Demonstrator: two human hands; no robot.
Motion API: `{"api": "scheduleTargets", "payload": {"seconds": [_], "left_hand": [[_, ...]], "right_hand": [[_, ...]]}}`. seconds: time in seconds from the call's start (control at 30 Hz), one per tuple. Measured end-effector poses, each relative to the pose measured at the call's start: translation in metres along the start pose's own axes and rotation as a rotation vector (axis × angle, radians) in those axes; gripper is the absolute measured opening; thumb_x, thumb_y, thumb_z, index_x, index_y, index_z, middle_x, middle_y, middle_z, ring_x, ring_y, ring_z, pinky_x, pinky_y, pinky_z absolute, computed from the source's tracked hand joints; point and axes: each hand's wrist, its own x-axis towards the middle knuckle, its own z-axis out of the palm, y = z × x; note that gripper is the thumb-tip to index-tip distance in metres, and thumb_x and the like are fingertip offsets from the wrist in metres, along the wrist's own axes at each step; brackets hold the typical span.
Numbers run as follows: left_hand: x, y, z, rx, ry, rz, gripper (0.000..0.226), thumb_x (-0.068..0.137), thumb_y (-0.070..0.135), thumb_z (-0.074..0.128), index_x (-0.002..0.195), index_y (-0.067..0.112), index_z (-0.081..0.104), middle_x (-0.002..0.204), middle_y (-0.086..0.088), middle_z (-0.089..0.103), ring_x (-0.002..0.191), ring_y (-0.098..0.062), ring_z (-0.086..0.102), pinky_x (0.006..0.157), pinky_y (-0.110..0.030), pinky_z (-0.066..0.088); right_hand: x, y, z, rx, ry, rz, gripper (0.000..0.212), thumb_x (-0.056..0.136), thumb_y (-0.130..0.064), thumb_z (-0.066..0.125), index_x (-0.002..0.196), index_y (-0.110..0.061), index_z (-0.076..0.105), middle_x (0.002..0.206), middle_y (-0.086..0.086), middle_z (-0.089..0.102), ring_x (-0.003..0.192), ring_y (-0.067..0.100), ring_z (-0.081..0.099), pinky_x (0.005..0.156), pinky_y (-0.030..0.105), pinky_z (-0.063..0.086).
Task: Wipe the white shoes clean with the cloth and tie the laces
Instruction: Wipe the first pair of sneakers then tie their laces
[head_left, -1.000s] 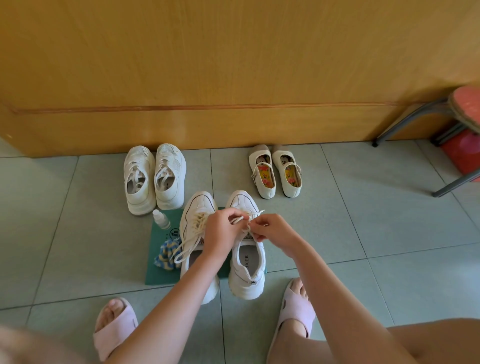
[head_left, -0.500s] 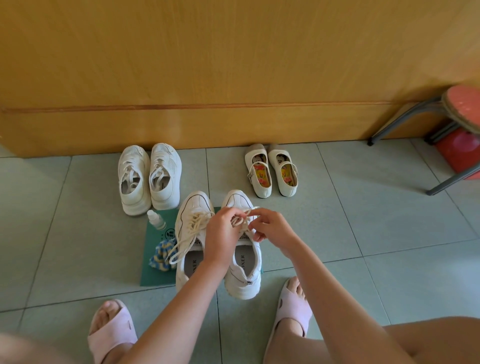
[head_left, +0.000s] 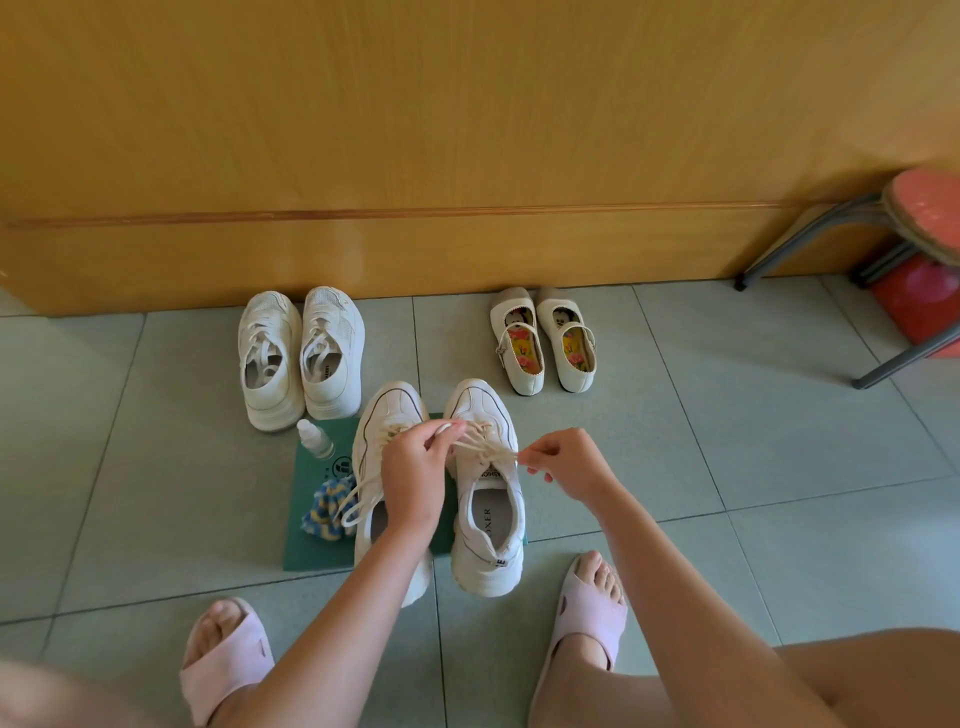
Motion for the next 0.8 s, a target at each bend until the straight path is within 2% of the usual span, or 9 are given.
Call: {"api": "scheduleTargets", "payload": {"seconds": [0.13,0.3,0.53,0.67,0.8], "left_hand": [[-0.002,-0.006,-0.008,-0.122,0.005,-0.143,0.016,0.092,0.016,0.059,0.087,0.009,0.072,0.076,-0.003,0.073,0.065,-0.013,0.071,0.044,-0.026,0.052],[-0.005,-0.009,-0.014,-0.304,0.005,-0.271,0.016,0.092,0.008,0.057,0.087,0.001,0.070,0.075,-0.013,0.072,0.066,-0.021,0.072,0.057,-0.025,0.057],[-0.011,-0.009,-0.015,-0.302,0.024,-0.285,0.014,0.093,0.007,0.056,0.091,0.001,0.069,0.076,-0.014,0.072,0.068,-0.021,0.072,0.059,-0.023,0.057],[-0.010,-0.009,-0.018,-0.258,0.033,-0.291,0.017,0.093,0.009,0.056,0.093,-0.001,0.069,0.076,-0.012,0.072,0.067,-0.020,0.072,0.061,-0.027,0.058],[-0.012,-0.004,-0.018,-0.181,0.040,-0.243,0.016,0.093,0.008,0.055,0.092,0.001,0.070,0.071,-0.007,0.071,0.063,-0.013,0.071,0.056,-0.021,0.056]], "right_hand": [[-0.003,0.002,-0.009,-0.042,-0.029,0.058,0.018,0.086,-0.022,0.066,0.087,-0.005,0.073,0.067,-0.006,0.063,0.053,0.006,0.046,0.045,0.014,0.037],[-0.003,0.002,-0.012,-0.129,0.006,0.095,0.016,0.086,-0.021,0.066,0.083,-0.006,0.072,0.069,-0.003,0.065,0.056,0.009,0.050,0.059,0.023,0.048],[-0.005,-0.001,-0.007,-0.312,0.149,0.085,0.017,0.089,-0.021,0.062,0.085,-0.007,0.070,0.080,0.002,0.069,0.067,0.015,0.063,0.065,0.030,0.055],[-0.006,-0.005,-0.004,-0.372,0.178,0.090,0.017,0.091,-0.020,0.060,0.087,-0.006,0.068,0.080,0.001,0.065,0.071,0.017,0.063,0.068,0.032,0.055],[-0.008,-0.004,-0.003,-0.366,0.197,0.104,0.016,0.091,-0.019,0.059,0.087,-0.006,0.067,0.080,0.001,0.065,0.070,0.017,0.062,0.065,0.030,0.052]]}}
